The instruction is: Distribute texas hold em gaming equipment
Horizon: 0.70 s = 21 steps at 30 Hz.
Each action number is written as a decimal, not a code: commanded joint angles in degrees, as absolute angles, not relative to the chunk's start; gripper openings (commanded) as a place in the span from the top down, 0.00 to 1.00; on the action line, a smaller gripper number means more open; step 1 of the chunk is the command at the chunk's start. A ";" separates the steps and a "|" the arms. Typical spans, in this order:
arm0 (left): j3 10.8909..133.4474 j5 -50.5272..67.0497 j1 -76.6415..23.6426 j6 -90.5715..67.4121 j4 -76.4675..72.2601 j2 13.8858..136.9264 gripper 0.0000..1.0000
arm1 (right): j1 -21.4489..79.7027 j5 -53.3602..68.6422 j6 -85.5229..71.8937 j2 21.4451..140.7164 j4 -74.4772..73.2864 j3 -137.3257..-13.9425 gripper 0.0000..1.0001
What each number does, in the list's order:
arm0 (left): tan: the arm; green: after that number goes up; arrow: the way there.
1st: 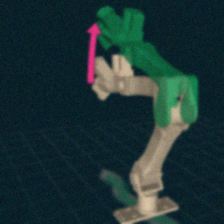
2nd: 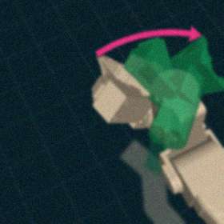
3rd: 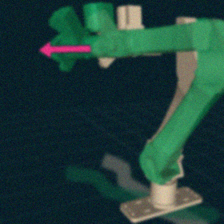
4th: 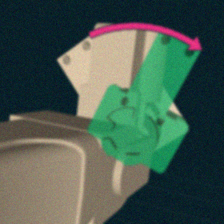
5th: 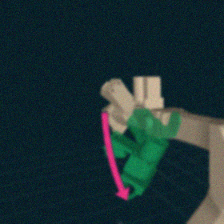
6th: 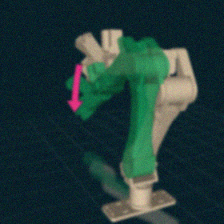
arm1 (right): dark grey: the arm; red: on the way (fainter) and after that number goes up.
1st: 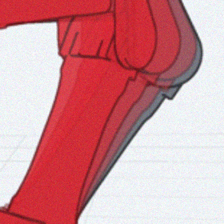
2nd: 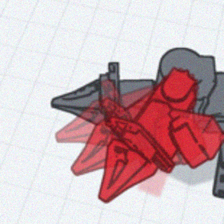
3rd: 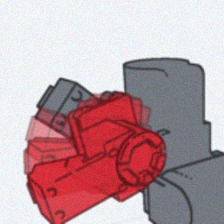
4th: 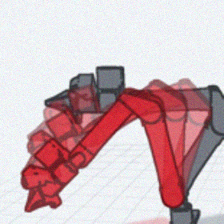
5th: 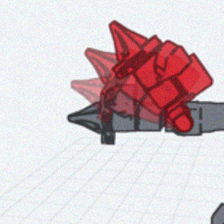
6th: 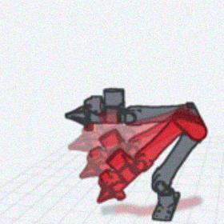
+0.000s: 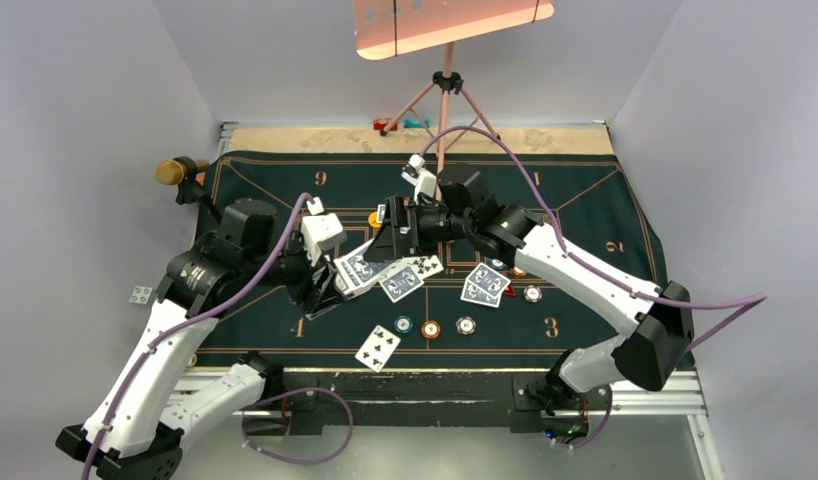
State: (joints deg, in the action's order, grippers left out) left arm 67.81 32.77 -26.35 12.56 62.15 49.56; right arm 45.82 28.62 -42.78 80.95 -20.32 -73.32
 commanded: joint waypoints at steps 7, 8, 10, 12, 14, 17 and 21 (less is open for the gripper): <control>70.58 34.19 -26.02 11.89 60.34 49.27 1.00 | 45.88 31.16 -43.31 80.90 -16.69 -72.56 0.17; 70.60 34.19 -26.02 11.94 60.40 49.18 1.00 | 45.81 31.06 -43.32 80.87 -16.75 -72.65 0.20; 70.63 34.19 -26.02 11.93 60.38 49.07 1.00 | 45.45 30.63 -43.49 80.71 -17.06 -72.61 0.26; 70.58 34.15 -26.02 11.91 60.53 48.97 1.00 | 44.83 30.68 -43.80 80.52 -17.03 -72.42 0.31; 70.42 34.04 -26.02 11.93 60.58 48.76 1.00 | 44.44 30.48 -43.86 80.07 -16.95 -72.29 0.36; 70.23 34.00 -26.02 11.98 60.59 48.62 1.00 | 43.82 30.16 -43.86 79.40 -16.96 -72.23 0.42; 70.23 34.17 -26.02 11.93 60.42 48.63 1.00 | 43.35 30.38 -43.78 79.07 -16.83 -72.14 0.45</control>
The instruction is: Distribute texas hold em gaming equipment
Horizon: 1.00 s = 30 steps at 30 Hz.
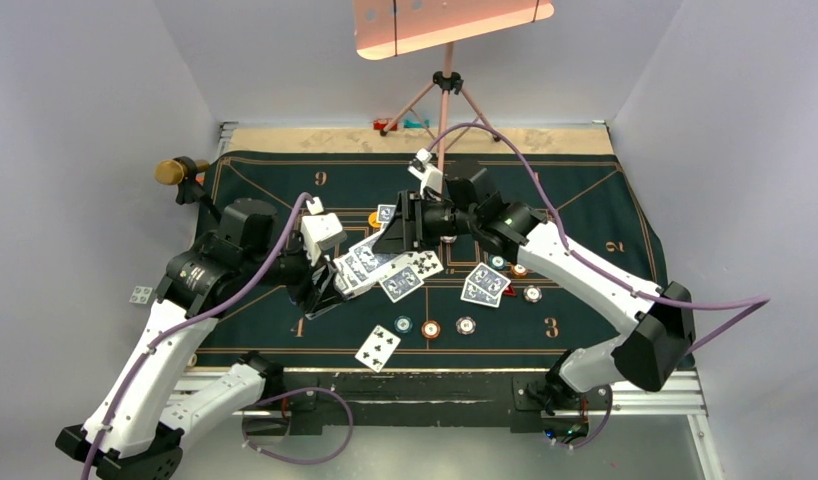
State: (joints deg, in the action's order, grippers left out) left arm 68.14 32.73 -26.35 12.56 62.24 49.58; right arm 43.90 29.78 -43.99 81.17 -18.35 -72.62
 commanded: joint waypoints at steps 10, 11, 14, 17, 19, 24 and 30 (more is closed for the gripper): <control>69.79 34.14 -26.00 11.83 60.24 48.56 1.00 | 42.43 27.79 -42.33 77.34 -18.63 -73.50 0.51; 69.79 34.18 -26.01 11.78 60.24 48.53 1.00 | 42.30 27.58 -42.11 77.19 -18.86 -73.70 0.52; 69.87 34.19 -26.01 11.78 60.32 48.55 1.00 | 41.92 26.88 -41.29 76.76 -19.81 -74.52 0.54; 69.90 34.19 -26.01 11.75 60.27 48.45 1.00 | 41.81 26.95 -40.65 76.41 -19.97 -75.11 0.54; 69.81 34.19 -26.02 11.76 60.21 48.46 1.00 | 41.83 26.86 -40.46 76.22 -20.00 -75.35 0.55; 69.85 34.27 -26.02 11.69 60.09 48.56 1.00 | 41.91 26.07 -39.24 76.62 -20.87 -76.13 0.56; 69.70 34.11 -26.01 11.80 60.18 48.45 1.00 | 42.43 25.05 -37.41 77.09 -23.26 -78.13 0.58</control>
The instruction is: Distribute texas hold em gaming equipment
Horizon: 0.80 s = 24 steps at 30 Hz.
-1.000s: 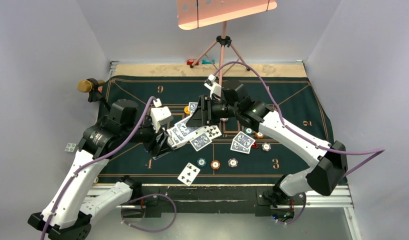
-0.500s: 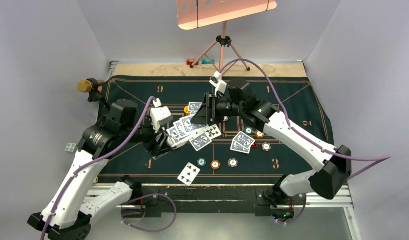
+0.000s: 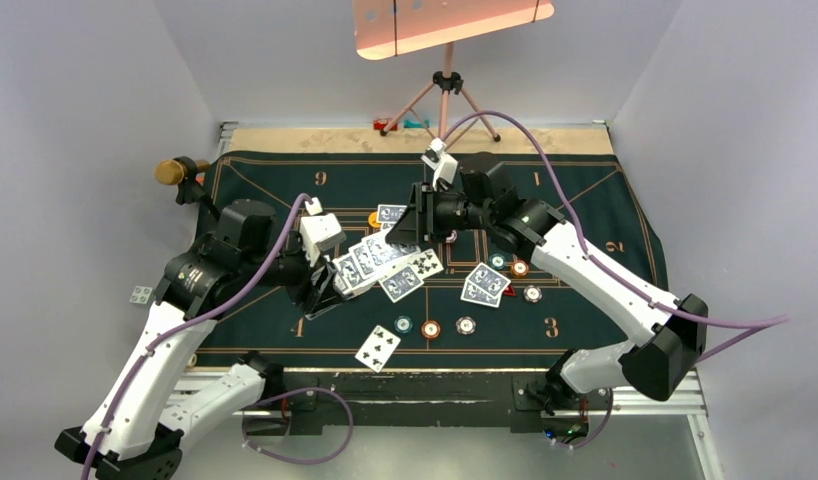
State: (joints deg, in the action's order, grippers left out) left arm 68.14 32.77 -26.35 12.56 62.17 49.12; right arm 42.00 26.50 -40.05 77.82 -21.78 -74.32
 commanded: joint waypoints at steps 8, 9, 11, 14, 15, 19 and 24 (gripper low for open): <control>69.72 34.32 -25.97 11.54 59.72 48.60 1.00 | 43.31 21.17 -34.20 76.36 -27.07 -80.98 0.58; 69.73 34.35 -26.01 11.52 59.76 48.66 1.00 | 43.33 20.96 -33.97 76.37 -27.42 -81.12 0.58; 69.78 34.28 -26.02 11.59 59.83 48.73 1.00 | 43.41 20.79 -33.84 76.30 -27.67 -81.14 0.59; 69.78 34.28 -26.02 11.51 59.83 48.76 1.00 | 43.37 21.01 -34.00 76.42 -27.79 -80.80 0.59; 69.72 34.28 -25.97 11.37 59.92 48.62 1.00 | 43.41 21.02 -34.26 76.63 -28.19 -80.71 0.56; 69.48 34.54 -25.88 10.21 59.56 48.65 1.00 | 43.42 19.36 -34.48 77.01 -32.25 -80.84 0.29; 67.71 37.53 -25.43 7.27 58.27 49.23 1.00 | 43.29 18.87 -36.51 75.68 -32.30 -81.25 0.12</control>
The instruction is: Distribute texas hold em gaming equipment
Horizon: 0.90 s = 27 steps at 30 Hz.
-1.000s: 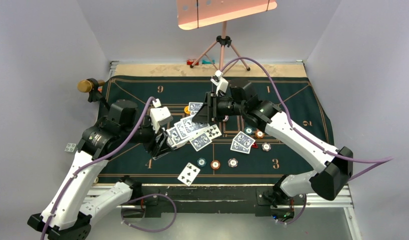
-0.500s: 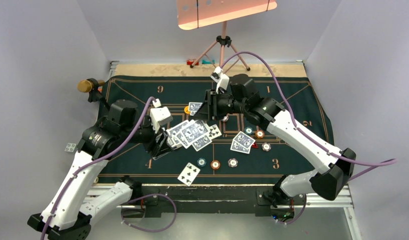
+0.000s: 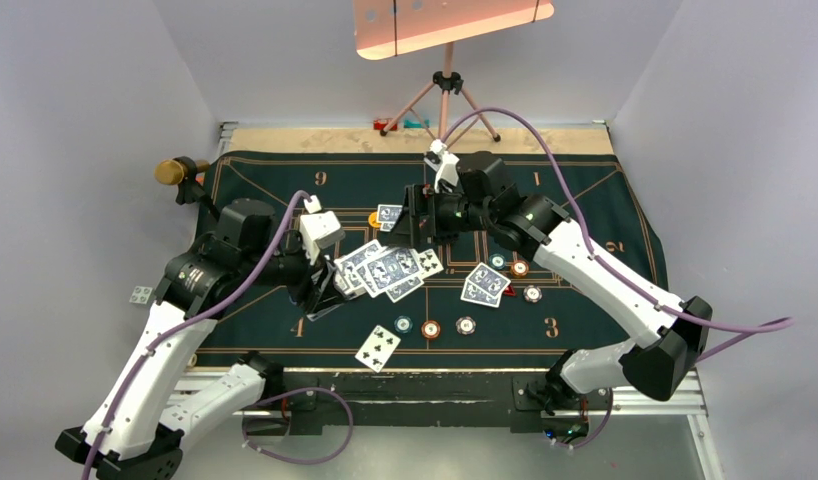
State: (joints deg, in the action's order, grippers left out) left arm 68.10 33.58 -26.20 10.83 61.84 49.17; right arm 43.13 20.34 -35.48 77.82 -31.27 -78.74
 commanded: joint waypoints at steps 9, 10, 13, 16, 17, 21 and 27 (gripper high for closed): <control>67.02 37.74 -24.66 5.63 57.76 49.32 1.00 | 40.24 25.39 -38.58 72.92 -34.34 -79.70 0.06; 66.84 37.54 -24.69 5.43 57.74 49.37 1.00 | 39.72 26.24 -39.04 72.14 -34.03 -79.09 0.05; 66.55 36.97 -24.61 5.14 57.47 49.80 1.00 | 39.30 28.37 -40.53 70.12 -33.08 -77.04 0.04; 66.58 35.84 -24.59 4.94 57.25 50.16 1.00 | 39.30 30.63 -41.45 69.04 -32.70 -74.62 0.03; 66.54 35.71 -24.56 4.89 57.10 50.31 1.00 | 39.35 31.27 -41.63 68.74 -32.62 -73.86 0.03; 66.61 36.37 -24.36 4.19 56.93 50.56 1.00 | 39.31 32.84 -43.28 68.43 -30.84 -71.30 0.06; 66.92 37.90 -24.08 4.00 56.95 50.82 1.00 | 39.33 33.82 -43.25 70.16 -30.39 -70.68 0.21</control>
